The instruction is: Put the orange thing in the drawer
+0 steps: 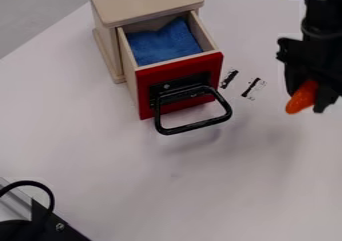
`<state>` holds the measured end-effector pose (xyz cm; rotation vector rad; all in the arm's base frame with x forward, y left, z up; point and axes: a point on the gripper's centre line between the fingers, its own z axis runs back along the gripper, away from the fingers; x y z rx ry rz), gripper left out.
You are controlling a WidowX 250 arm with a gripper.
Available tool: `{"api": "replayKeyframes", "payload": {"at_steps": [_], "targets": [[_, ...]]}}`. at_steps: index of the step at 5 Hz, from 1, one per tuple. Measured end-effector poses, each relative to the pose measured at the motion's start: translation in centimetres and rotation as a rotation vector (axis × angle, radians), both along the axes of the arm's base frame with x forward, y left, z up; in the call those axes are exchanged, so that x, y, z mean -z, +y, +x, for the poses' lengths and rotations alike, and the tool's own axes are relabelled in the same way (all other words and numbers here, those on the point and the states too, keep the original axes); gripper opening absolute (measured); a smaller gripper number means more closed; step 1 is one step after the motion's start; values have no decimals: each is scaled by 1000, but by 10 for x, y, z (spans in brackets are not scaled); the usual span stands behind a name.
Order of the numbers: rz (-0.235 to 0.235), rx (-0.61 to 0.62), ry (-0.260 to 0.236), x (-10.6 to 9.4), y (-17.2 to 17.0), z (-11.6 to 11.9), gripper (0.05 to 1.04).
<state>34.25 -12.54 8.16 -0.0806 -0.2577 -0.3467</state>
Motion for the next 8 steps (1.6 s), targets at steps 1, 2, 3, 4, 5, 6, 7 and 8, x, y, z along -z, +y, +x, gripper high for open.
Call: {"api": "replayKeyframes", "payload": {"at_steps": [1, 2, 3, 4, 5, 6, 7, 8], "targets": [[8, 8, 28, -22, 34, -10, 566], [8, -80, 40, -36, 82, -19, 566], [13, -204, 20, -50, 127, -35, 566], [24, -278, 21, -52, 158, -39, 566], [41, -298, 40, -41, 172, -36, 565], [51, -282, 44, -25, 177, -27, 565], [53, -279, 54, -11, 181, -18, 565], [61, -277, 58, -1, 183, -10, 564]]}}
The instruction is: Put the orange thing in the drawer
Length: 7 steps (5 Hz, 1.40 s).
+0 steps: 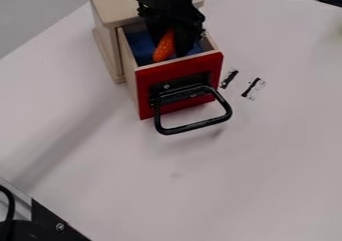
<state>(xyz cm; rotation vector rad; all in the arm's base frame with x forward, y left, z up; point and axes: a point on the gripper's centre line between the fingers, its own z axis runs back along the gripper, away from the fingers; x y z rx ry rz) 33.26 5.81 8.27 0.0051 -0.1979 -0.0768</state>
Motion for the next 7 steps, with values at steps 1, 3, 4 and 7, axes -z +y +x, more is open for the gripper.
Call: {"api": "replayKeyframes", "payload": {"at_steps": [1, 3, 4, 7], "targets": [[-5, 4, 30, 15, 0, 1, 636], [5, -2, 41, 17, -2, 2, 993], [4, -6, 49, 17, -3, 1, 993], [25, 79, -13, -46, -16, 2, 993]]}}
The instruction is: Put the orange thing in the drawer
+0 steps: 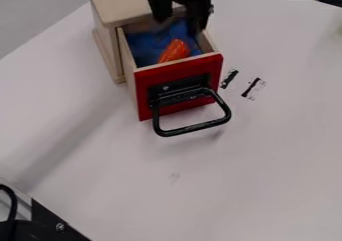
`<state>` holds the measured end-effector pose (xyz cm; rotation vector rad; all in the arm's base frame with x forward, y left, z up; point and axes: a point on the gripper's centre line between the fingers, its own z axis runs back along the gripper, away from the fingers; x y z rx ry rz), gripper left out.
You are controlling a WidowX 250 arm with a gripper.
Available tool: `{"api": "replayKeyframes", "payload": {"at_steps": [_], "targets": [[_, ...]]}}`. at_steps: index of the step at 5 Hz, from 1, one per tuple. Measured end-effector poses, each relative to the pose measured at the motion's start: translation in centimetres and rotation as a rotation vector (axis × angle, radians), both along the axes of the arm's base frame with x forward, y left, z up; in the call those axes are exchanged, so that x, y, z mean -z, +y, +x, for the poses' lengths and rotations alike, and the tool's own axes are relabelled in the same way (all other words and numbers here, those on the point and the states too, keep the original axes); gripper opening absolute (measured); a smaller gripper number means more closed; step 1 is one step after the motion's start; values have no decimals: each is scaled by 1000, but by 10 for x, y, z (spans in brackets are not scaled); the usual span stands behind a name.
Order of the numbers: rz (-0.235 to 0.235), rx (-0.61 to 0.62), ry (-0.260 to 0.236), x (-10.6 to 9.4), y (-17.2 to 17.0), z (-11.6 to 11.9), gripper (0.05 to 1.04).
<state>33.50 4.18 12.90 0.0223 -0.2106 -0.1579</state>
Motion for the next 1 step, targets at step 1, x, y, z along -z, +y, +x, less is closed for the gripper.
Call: {"api": "replayKeyframes", "payload": {"at_steps": [1], "targets": [[47, 33, -45, -26, -4, -7, 993]]}}
